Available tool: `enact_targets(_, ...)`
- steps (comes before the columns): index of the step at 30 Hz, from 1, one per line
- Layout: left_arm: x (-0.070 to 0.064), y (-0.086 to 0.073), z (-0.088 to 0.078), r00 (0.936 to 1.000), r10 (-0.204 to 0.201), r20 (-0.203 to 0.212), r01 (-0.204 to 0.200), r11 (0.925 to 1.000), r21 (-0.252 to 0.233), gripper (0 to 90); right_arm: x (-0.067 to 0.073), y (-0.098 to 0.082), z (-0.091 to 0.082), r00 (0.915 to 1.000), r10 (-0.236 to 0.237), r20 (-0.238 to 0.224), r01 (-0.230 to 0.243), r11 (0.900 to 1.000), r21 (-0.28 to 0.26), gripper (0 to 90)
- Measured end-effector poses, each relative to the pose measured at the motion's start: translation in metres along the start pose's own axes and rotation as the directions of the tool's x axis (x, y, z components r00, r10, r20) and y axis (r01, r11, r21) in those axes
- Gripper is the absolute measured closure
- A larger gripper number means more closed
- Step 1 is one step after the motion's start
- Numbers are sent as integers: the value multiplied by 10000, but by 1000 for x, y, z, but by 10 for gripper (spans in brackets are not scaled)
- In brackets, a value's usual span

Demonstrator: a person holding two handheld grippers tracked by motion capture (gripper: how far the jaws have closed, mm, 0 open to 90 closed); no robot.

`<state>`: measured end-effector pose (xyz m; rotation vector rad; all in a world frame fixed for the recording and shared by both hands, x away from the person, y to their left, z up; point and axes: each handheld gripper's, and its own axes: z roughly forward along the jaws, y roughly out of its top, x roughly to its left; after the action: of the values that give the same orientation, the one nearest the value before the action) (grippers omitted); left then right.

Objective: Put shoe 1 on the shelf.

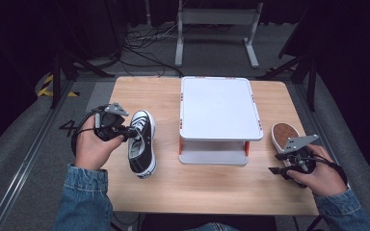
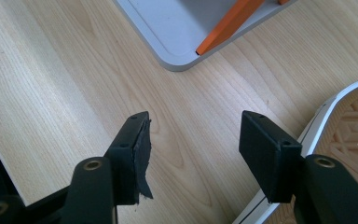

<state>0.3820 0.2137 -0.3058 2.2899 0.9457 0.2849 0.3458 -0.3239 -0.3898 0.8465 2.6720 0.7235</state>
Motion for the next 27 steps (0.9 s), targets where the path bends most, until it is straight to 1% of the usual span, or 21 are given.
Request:
enact_targets(1, 0, 2, -1, 9999, 104, 3, -104, 9999, -12, 837, 0, 0, 0, 10000, -4, -18, 4, 10000, 7, 446)
enact_targets(6, 1, 14, -8, 9982, 477, 377, -469, 9987, -221, 837, 1, -5, -3, 10000, 52, 24, -52, 10000, 20, 446)
enact_targets(10, 8, 24, -17, 9934, 847, 774, -809, 9954, -516, 837, 2, -8, -6, 9998, 154, 102, -154, 9999, 32, 446)
enact_targets(11, 9, 26, -19, 9926, 924, 782, -884, 9946, -535, 837, 2, -10, -6, 9998, 151, 129, -152, 9999, 39, 446)
enact_targets(12, 10, 28, -21, 9923, 921, 834, -875, 9945, -572, 837, 3, -10, -7, 9998, 181, 123, -181, 9998, 41, 446)
enact_targets(13, 11, 32, -24, 9914, 1034, 804, -989, 9934, -587, 837, 3, -11, -7, 9996, 240, 136, -240, 9997, 50, 446)
enact_targets(17, 11, 45, -33, 9909, 1182, 646, -1134, 9908, -740, 836, 4, -16, -9, 9992, 340, 207, -342, 9994, 111, 446)
enact_targets(20, 11, 54, -37, 9902, 1259, 601, -1202, 9887, -900, 837, 5, -19, -11, 9989, 409, 227, -411, 9991, 106, 446)
enact_targets(25, 9, 69, -40, 9873, 1394, 762, -1297, 9842, -1208, 837, 5, -21, -14, 9984, 481, 294, -483, 9988, 62, 446)
enact_targets(27, 8, 77, -42, 9853, 1548, 722, -1446, 9810, -1294, 837, 5, -22, -14, 9983, 505, 302, -508, 9987, 81, 446)
